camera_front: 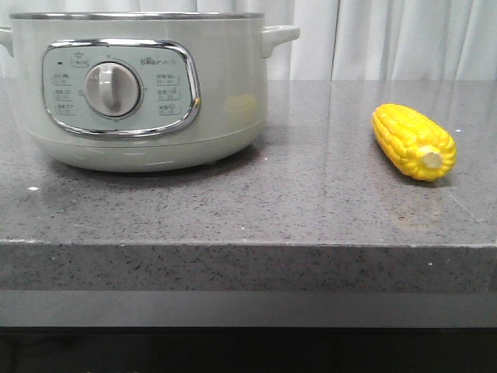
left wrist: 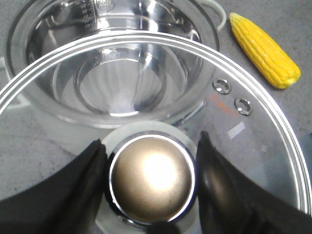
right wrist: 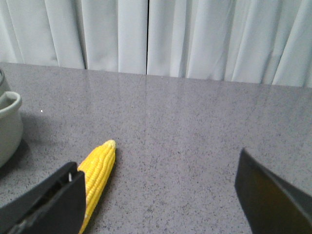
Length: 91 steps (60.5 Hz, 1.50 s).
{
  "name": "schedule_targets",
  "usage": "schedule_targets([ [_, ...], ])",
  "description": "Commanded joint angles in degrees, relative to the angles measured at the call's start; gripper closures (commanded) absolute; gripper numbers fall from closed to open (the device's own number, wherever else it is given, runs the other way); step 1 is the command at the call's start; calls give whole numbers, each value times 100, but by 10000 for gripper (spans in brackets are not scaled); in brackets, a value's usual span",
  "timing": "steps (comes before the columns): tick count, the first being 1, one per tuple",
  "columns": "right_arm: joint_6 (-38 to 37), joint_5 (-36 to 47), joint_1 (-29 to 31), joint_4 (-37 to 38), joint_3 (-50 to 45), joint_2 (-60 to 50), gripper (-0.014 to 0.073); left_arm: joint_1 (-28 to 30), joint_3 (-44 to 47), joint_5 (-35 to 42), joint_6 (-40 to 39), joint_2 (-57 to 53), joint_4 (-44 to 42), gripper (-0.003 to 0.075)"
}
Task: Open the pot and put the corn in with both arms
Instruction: 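Lift the glass lid off the pot with the left gripper, then lower the right gripper onto the yellow corn cob and grasp it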
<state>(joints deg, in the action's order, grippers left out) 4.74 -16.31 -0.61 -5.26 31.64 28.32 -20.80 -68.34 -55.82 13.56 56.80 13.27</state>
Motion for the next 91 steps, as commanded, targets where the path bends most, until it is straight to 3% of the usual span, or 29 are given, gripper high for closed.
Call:
schedule_targets([
  [1, 1, 384, 37, 59, 210, 251, -41, -39, 309, 766, 0, -669, 146, 480],
  [19, -5, 311, 19, 33, 313, 1345, -41, -39, 1527, 746, -21, -2657, 146, 480],
  [30, -5, -243, -83, -607, 872, 2379, -41, -39, 1922, 746, -21, -3531, 146, 480],
  [42, -5, -751, -549, -917, 1647, 3633, -41, -39, 2060, 746, -21, -3891, 146, 480],
  [61, -5, -629, -1016, -1458, 2592, 5380, -41, -39, 2060, 743, -21, -3900, 142, 480],
  [72, -5, -629, -1068, -1545, 2813, 5758, -33, -39, 2060, 743, -21, -3900, 142, 480],
  [75, -5, -621, -1068, -1542, 2813, 5763, -6, -39, 2060, 743, -21, -3900, 142, 480],
  [86, -5, -586, -1068, -1547, 2872, 5763, 235, -39, 2060, 743, -21, -3900, 142, 480],
  [91, -5, -586, -1068, -1547, 2942, 5763, 305, -39, 2060, 743, -21, -3900, 142, 480],
])
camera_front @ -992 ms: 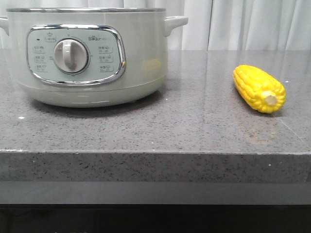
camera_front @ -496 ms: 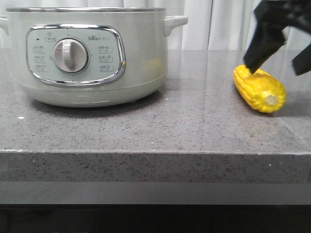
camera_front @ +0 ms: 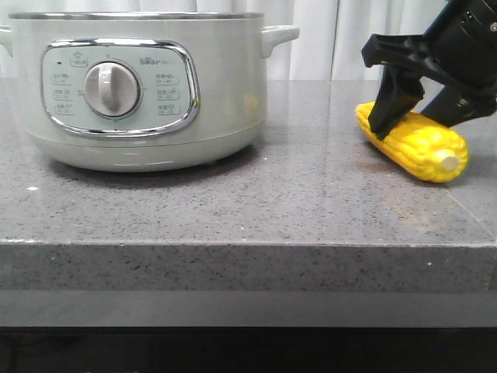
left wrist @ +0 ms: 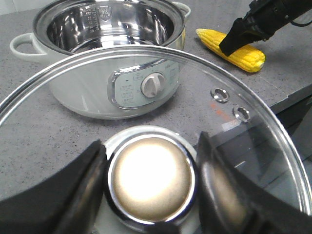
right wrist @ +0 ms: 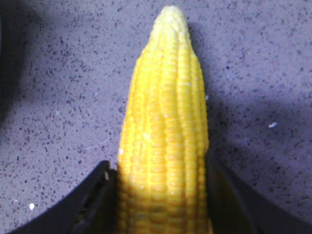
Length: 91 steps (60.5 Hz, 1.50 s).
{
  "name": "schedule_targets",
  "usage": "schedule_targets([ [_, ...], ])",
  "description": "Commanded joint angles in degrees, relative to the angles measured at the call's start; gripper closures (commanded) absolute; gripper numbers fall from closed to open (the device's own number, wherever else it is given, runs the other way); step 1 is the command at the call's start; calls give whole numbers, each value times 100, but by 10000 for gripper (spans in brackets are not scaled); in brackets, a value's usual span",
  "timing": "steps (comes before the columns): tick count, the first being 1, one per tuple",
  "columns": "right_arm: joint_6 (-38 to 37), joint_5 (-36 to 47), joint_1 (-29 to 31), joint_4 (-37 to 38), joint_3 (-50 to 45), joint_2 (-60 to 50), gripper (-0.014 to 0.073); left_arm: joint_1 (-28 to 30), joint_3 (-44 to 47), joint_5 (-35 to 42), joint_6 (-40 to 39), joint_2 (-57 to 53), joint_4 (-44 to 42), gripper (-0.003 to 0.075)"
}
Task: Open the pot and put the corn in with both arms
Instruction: 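Lower the right gripper onto the yellow corn cob and grasp it, then carry the corn cob over the pot and release it inside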
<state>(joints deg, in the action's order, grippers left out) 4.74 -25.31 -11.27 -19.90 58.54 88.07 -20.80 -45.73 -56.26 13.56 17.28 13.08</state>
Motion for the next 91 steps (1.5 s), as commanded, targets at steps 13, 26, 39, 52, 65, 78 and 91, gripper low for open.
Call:
schedule_targets([
  [13, 47, 207, -2, -83, 895, -401, 337, -39, -201, 787, -21, 51, 162, 480],
  [26, 99, 182, -130, -83, 1927, -481, 337, -39, -201, 787, -21, 51, 162, 480],
  [39, 421, 187, -1010, -83, 3126, -113, 337, -39, -201, 787, -21, 51, 162, 480],
  [52, 556, 182, -2018, -83, 4002, 829, 337, -39, -201, 787, -21, 51, 162, 480],
  [65, 790, 124, -2436, -83, 4230, 1453, 313, -39, -201, 787, -21, 51, 162, 480],
  [78, 790, -81, -2437, -83, 4230, 1548, 109, -39, -201, 787, -21, 51, 162, 480],
  [91, 790, -59, -2437, -83, 4230, 1548, 79, -39, -201, 787, -21, 51, 162, 480],
])
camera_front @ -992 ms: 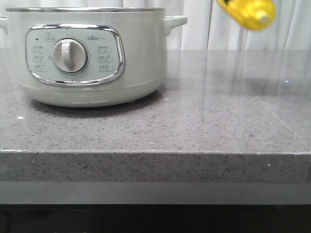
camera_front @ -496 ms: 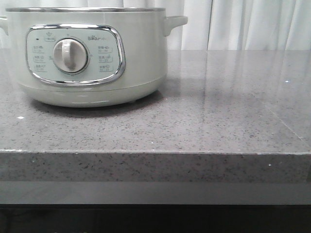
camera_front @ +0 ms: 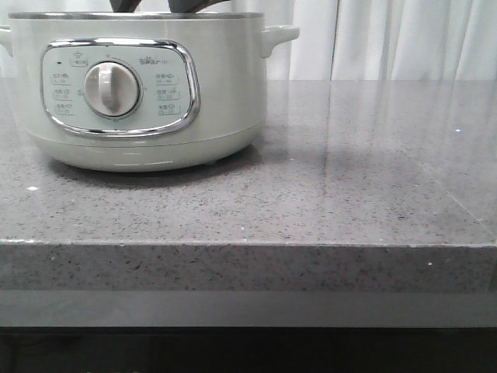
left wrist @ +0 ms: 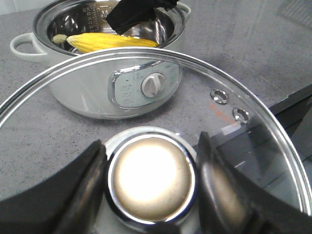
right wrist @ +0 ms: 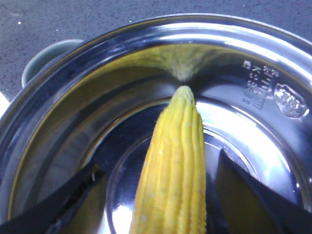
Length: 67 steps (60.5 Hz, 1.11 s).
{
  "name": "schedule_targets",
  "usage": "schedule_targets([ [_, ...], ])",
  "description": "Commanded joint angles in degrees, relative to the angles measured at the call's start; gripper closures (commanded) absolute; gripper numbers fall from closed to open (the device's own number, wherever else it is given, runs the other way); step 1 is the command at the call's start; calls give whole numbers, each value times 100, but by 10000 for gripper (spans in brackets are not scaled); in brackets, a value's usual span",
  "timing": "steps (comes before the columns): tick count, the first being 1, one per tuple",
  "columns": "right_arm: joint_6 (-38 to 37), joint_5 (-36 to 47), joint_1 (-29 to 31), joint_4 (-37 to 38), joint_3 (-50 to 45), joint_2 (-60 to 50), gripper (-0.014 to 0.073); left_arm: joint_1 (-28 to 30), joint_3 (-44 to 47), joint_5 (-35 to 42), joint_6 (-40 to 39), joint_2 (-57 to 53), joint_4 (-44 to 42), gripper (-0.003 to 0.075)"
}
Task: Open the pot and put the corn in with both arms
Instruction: 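Carry the corn cob over the pot and release it inside, then lower the glass lid back onto the pot with the left gripper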
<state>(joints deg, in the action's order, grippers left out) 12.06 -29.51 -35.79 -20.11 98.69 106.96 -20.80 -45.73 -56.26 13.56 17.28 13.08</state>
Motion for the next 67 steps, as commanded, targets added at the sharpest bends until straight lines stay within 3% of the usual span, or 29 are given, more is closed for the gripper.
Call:
schedule_targets([
  [1, 58, 361, 15, -62, 215, -342, 79, -39, -201, 787, -21, 51, 162, 480],
  [12, 58, 361, 15, -62, 215, -375, 147, -39, -201, 787, -21, 51, 162, 480],
  [27, 63, 456, 125, -62, 215, -699, 595, -39, -201, 787, -21, 51, 162, 480],
  [31, 63, 438, 209, -57, 215, -811, 667, -39, -201, 787, -21, 51, 162, 480],
  [48, 63, 126, 1051, 68, -61, -1473, 662, -39, -201, 787, -21, 51, 162, 480],
  [67, 69, 874, 2351, 197, -2548, -3141, 662, -39, -201, 787, -21, 51, 162, 480],
])
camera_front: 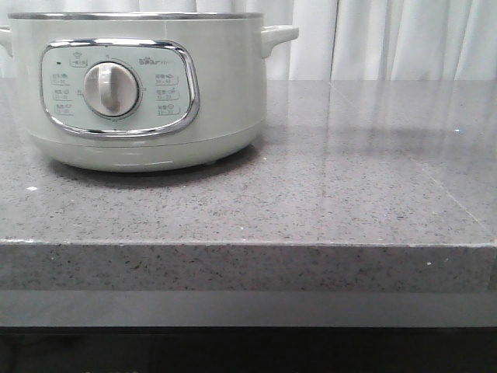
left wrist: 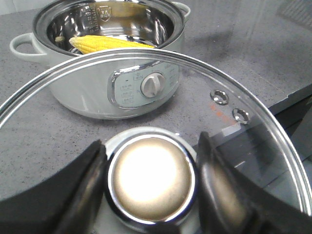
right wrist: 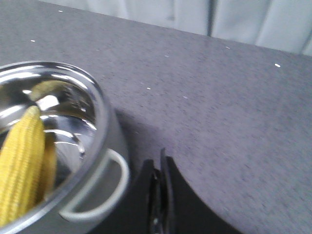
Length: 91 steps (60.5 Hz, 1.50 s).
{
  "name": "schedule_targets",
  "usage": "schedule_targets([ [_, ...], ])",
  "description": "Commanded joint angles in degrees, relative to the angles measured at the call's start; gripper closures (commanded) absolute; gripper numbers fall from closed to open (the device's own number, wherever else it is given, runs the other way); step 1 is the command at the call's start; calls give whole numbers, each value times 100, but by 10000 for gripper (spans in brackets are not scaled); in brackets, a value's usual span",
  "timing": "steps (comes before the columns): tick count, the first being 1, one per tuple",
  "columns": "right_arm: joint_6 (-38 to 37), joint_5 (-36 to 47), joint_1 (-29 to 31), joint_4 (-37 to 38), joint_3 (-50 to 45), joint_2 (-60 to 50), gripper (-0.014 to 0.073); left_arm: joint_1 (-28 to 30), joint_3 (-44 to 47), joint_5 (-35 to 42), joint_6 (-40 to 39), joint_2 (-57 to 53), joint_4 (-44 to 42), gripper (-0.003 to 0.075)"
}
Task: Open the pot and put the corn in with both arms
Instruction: 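Lower the glass lid back onto the pot with the left gripper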
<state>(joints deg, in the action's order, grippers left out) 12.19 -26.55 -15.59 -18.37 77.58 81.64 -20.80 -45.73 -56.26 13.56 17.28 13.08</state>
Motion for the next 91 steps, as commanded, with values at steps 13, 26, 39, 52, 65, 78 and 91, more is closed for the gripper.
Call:
schedule_targets([
  [13, 224, 959, 867, 185, -2044, -2056, 662, -39, -201, 787, -21, 51, 162, 480],
  [26, 333, 1467, 831, 190, -3658, -3756, 662, -39, -201, 787, -21, 51, 162, 480],
  [39, 333, 1195, 831, 190, -4902, -5599, 662, -39, -201, 850, -24, 100, 162, 480],
  [52, 333, 1030, 831, 190, -5578, -7028, 662, -39, -601, 965, -34, 798, 162, 480],
  [65, 333, 1035, 831, 190, -5678, -7325, 662, -39, -1809, 954, -37, 2273, 162, 479],
  [78, 333, 1035, 831, 190, -5678, -7325, 662, -39, -3307, 810, -37, 3975, 182, 479],
  [91, 333, 1035, 831, 190, -5678, -7325, 662, -39, -4577, 806, -37, 5573, 182, 479],
])
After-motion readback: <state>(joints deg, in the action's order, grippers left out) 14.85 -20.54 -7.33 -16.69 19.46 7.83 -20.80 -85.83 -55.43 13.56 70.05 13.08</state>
